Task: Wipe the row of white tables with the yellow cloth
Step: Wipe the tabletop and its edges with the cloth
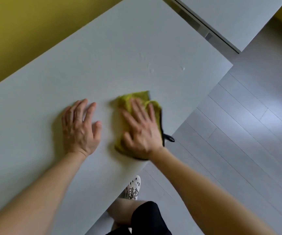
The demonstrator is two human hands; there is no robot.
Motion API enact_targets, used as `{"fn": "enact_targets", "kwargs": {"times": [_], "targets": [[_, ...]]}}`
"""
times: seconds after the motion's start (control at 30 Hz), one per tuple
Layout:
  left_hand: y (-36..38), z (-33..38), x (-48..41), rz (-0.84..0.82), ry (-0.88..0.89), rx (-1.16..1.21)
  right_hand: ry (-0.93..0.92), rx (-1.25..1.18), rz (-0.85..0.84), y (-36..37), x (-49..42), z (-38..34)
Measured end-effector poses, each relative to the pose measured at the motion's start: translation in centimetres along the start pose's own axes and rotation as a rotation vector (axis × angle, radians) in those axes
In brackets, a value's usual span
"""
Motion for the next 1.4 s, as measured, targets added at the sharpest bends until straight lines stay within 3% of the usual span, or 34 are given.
{"fn": "enact_targets", "kwargs": {"times": [0.13,0.2,0.23,0.3,0.37,0.43,0.5,0.57,0.67,0.73,0.8,0.87,0.93,0.97,1.0,1.03,1.1,1.17,1.23,1.3,1.4], "targets": [[-0.2,0.0,0.0,-0.009,0.003,0.023,-0.663,0.227,-0.269,-1.0,-0.6,2.4],[-0.1,0.0,0.0,-0.005,0.006,0.023,-0.736,0.321,-0.299,-3.4,-4.7,6.8],[-0.1,0.0,-0.1,-0.002,0.005,0.023,-0.661,0.326,-0.252,-4.7,-7.0,8.9],[-0.1,0.0,-0.2,-0.005,0.000,0.020,-0.313,0.231,-0.085,-6.6,-10.3,11.4],[0.0,0.0,-0.2,0.002,0.000,0.022,0.113,0.075,0.051,-6.6,-12.0,10.6],[0.1,0.0,-0.2,0.002,-0.002,0.038,0.291,-0.003,0.095,-5.5,-11.8,7.0],[0.1,0.0,0.1,0.019,-0.064,0.034,0.097,0.016,0.038,-4.0,-9.3,3.0],[0.0,-0.1,0.3,0.034,-0.159,-0.004,-0.274,0.105,-0.112,-2.6,-6.1,0.9],[0.2,-0.1,0.5,-0.003,-0.212,-0.015,-0.779,0.259,-0.324,-3.6,-6.9,3.2],[0.3,-0.1,0.6,-0.010,-0.214,-0.016,-0.872,0.332,-0.368,-5.9,-11.5,7.0],[0.5,-0.1,0.6,-0.012,-0.215,-0.019,-0.640,0.288,-0.261,-8.5,-16.6,11.3],[0.7,-0.2,0.6,-0.018,-0.220,-0.024,-0.209,0.181,-0.061,-10.1,-20.0,13.2],[0.7,-0.2,0.6,-0.023,-0.229,-0.025,0.208,0.022,0.064,-9.0,-20.6,10.6],[0.7,-0.1,0.7,-0.027,-0.231,-0.026,0.292,-0.020,0.098,-8.1,-19.6,8.0],[0.7,0.0,0.7,-0.031,-0.231,-0.027,0.237,-0.036,0.089,-7.0,-17.9,5.2],[0.6,0.0,0.7,-0.034,-0.233,-0.029,0.047,-0.031,0.017,-5.9,-15.8,2.7],[0.6,0.0,0.7,-0.039,-0.237,-0.033,-0.479,0.091,-0.207,-4.0,-11.5,0.2],[0.6,0.0,0.6,-0.043,-0.235,-0.039,-0.897,0.202,-0.358,-4.3,-11.6,2.3],[0.4,0.2,0.5,-0.059,-0.242,-0.038,-0.998,0.263,-0.382,-6.3,-15.9,6.2],[0.3,0.2,0.4,-0.077,-0.241,-0.024,-0.715,0.246,-0.265,-8.7,-21.1,10.0],[0.5,-0.1,0.6,-0.079,-0.247,-0.014,0.037,0.064,0.021,-11.0,-26.3,11.7]]}}
Point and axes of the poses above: each hand's wrist, its own x-axis away from the middle knuckle, its own y-axis out of the palm, z = x × y, the point moved 1 cm from there along -x, towards the middle knuckle, and after that the axes turned 15 degrees about -z, right-handed, at the moved point
